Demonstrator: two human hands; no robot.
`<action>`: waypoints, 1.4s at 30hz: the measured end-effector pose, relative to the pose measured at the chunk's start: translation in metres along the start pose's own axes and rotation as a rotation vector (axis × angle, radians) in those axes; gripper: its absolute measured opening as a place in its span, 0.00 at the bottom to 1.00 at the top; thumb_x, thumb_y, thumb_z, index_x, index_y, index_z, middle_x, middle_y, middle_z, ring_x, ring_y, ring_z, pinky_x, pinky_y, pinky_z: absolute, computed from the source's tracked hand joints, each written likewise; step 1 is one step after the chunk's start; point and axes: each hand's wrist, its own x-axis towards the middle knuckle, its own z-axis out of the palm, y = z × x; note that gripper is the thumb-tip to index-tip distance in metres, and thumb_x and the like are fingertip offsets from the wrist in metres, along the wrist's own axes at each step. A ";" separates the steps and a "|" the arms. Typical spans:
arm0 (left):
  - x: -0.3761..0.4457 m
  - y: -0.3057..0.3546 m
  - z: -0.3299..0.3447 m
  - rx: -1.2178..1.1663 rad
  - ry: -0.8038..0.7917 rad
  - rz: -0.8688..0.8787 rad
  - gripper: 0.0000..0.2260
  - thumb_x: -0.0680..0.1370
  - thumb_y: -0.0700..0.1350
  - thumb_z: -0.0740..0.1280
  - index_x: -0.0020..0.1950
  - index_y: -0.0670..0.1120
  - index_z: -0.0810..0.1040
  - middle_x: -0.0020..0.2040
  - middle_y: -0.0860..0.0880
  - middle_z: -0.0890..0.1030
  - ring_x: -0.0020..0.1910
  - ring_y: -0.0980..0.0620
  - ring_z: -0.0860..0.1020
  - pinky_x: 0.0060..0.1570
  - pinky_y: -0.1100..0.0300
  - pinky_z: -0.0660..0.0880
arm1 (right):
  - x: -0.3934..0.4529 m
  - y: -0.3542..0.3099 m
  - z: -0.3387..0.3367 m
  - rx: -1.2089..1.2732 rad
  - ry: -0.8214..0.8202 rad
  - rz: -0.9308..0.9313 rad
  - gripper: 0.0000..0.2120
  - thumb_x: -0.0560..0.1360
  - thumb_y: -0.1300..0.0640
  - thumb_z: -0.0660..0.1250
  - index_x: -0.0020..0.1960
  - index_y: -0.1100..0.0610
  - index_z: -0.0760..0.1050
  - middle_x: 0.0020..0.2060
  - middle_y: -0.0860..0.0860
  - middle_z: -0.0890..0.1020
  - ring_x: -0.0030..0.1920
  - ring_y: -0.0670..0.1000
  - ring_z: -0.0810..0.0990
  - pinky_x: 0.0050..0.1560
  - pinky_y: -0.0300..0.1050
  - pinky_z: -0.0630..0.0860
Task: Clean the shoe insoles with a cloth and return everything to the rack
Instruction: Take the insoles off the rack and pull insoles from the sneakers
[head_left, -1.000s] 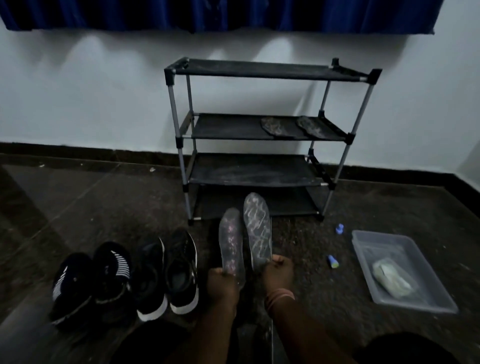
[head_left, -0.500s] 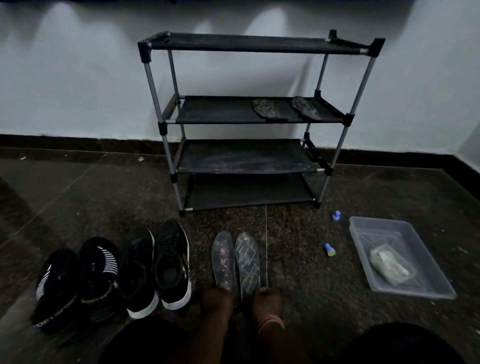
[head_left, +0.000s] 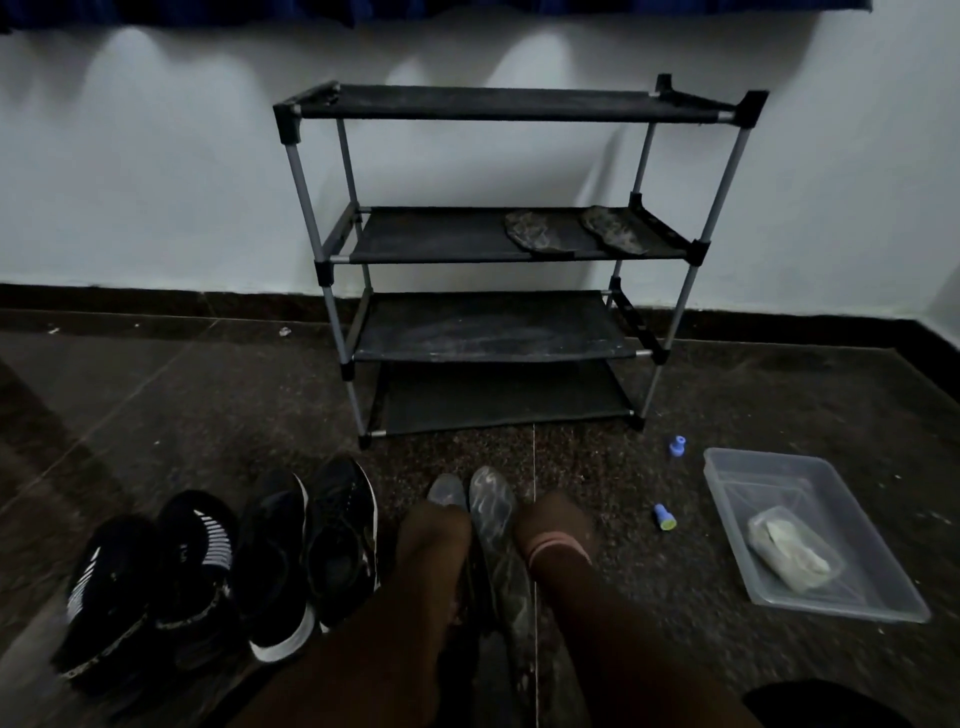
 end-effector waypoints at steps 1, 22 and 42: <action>0.009 0.006 -0.001 0.004 0.000 0.059 0.21 0.83 0.51 0.61 0.70 0.37 0.74 0.70 0.36 0.74 0.69 0.37 0.73 0.67 0.52 0.70 | 0.007 -0.007 -0.011 -0.013 0.034 -0.065 0.24 0.73 0.37 0.63 0.49 0.59 0.80 0.49 0.58 0.83 0.52 0.59 0.82 0.55 0.51 0.78; 0.065 0.303 -0.041 -0.436 0.059 0.407 0.25 0.72 0.63 0.62 0.52 0.42 0.80 0.49 0.40 0.84 0.43 0.40 0.84 0.43 0.50 0.83 | 0.142 -0.141 -0.201 0.485 0.671 -0.330 0.18 0.79 0.55 0.62 0.64 0.66 0.69 0.62 0.64 0.73 0.60 0.65 0.75 0.59 0.52 0.73; 0.047 0.283 -0.029 -1.095 -0.364 0.069 0.13 0.81 0.35 0.66 0.65 0.35 0.76 0.59 0.37 0.82 0.49 0.44 0.83 0.30 0.60 0.82 | 0.144 -0.104 -0.197 1.350 0.376 0.001 0.12 0.73 0.72 0.65 0.54 0.63 0.78 0.45 0.58 0.84 0.40 0.55 0.85 0.41 0.44 0.81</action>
